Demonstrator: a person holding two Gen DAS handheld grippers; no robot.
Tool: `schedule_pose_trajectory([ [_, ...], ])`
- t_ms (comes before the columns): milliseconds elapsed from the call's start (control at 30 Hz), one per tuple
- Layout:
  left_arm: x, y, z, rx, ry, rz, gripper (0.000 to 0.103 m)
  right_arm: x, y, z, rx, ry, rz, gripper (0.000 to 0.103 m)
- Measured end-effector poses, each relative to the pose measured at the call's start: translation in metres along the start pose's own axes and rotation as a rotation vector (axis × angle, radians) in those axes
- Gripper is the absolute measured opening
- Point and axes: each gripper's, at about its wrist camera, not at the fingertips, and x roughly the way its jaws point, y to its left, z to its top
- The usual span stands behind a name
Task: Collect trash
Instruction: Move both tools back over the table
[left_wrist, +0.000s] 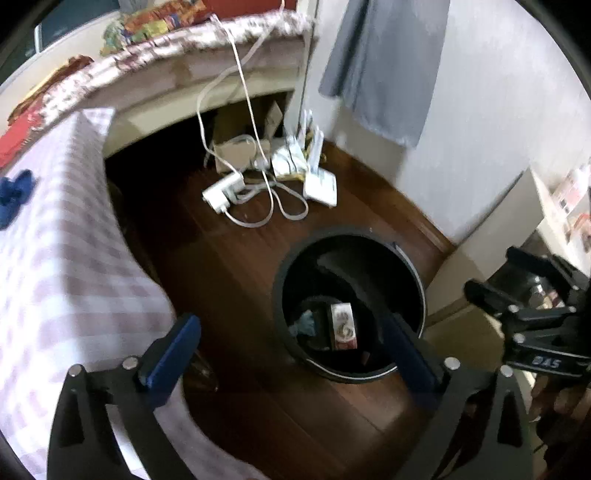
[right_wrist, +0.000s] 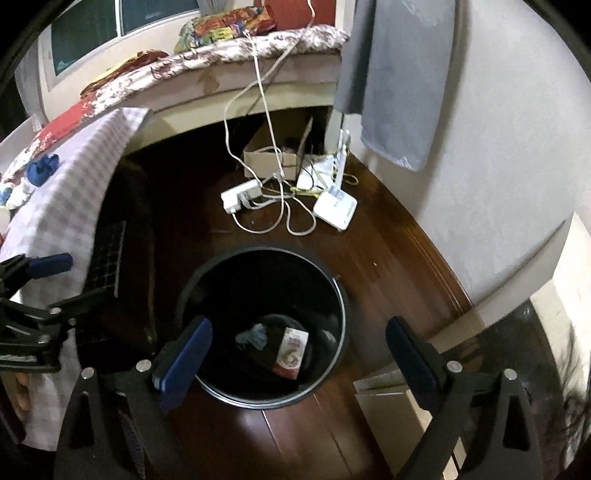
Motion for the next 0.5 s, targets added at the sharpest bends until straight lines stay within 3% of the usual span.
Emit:
schedule_pose_trajectory([
  [267, -0.061, 0.046, -0.002, -0.05, -0.124, 0.062, 0.101, -0.035, 0.042, 0.023, -0.057, -0.078, 0.066, 0.097],
  [500, -0.116, 0.12, -0.026, -0.191, -0.205, 0.19, 0.101, -0.078, 0.122, 0.048, -0.19, -0.174, 0.162, 0.097],
])
